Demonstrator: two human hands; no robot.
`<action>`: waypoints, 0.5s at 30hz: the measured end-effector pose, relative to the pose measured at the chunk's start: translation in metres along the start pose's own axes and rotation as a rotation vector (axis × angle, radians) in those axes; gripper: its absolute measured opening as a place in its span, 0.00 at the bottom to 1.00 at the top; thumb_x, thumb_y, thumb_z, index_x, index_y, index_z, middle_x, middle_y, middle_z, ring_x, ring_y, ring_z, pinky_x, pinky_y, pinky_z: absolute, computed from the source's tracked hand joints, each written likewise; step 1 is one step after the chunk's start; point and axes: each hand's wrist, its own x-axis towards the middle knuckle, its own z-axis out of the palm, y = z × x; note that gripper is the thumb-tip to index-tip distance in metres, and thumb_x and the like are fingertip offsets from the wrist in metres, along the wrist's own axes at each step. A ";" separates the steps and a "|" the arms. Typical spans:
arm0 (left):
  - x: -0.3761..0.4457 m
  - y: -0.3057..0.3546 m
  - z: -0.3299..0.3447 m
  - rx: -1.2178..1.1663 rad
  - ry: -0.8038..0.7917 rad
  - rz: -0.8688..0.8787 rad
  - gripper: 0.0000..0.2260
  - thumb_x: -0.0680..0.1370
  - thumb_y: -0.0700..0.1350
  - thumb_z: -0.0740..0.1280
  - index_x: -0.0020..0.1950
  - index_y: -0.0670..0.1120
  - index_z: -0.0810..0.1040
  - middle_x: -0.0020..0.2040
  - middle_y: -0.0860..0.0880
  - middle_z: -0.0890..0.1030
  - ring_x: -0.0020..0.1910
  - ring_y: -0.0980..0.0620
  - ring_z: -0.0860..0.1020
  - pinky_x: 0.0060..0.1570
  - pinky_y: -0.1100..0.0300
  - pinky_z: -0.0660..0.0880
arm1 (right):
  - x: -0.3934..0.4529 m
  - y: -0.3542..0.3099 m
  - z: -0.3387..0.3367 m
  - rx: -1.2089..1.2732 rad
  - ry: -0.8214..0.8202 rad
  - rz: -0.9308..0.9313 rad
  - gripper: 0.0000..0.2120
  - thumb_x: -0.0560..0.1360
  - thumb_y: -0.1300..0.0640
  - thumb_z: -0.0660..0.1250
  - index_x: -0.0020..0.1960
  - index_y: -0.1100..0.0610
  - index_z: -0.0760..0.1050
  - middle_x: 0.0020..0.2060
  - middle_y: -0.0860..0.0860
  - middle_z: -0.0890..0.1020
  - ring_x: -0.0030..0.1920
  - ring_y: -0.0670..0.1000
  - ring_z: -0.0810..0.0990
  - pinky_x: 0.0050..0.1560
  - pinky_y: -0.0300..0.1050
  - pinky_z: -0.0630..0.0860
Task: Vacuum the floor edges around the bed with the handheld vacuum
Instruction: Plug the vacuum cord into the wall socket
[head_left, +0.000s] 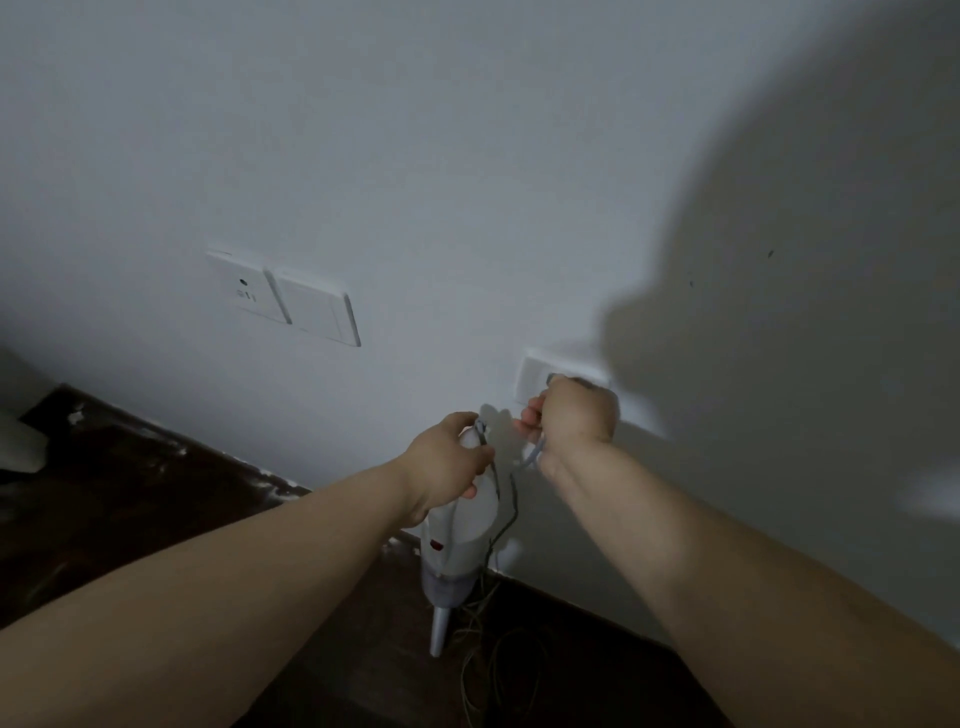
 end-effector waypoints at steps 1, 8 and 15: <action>-0.002 0.000 0.000 -0.005 0.003 -0.001 0.23 0.80 0.43 0.64 0.74 0.48 0.65 0.49 0.44 0.77 0.32 0.54 0.74 0.23 0.73 0.71 | 0.000 -0.002 0.001 -0.002 0.000 0.008 0.12 0.79 0.63 0.56 0.38 0.59 0.72 0.25 0.55 0.72 0.22 0.51 0.69 0.29 0.44 0.76; -0.013 -0.004 0.002 0.021 -0.003 -0.020 0.24 0.80 0.43 0.64 0.75 0.47 0.62 0.50 0.43 0.77 0.33 0.54 0.74 0.23 0.73 0.71 | -0.001 -0.004 -0.004 0.016 -0.108 0.060 0.08 0.80 0.62 0.55 0.50 0.62 0.73 0.27 0.56 0.74 0.25 0.54 0.75 0.36 0.49 0.81; -0.032 -0.002 0.013 0.019 0.027 -0.076 0.26 0.79 0.45 0.65 0.73 0.38 0.58 0.50 0.43 0.78 0.32 0.54 0.74 0.20 0.73 0.69 | -0.005 -0.004 -0.054 -0.437 -0.235 0.083 0.16 0.79 0.49 0.57 0.38 0.57 0.70 0.30 0.56 0.73 0.28 0.52 0.70 0.31 0.40 0.70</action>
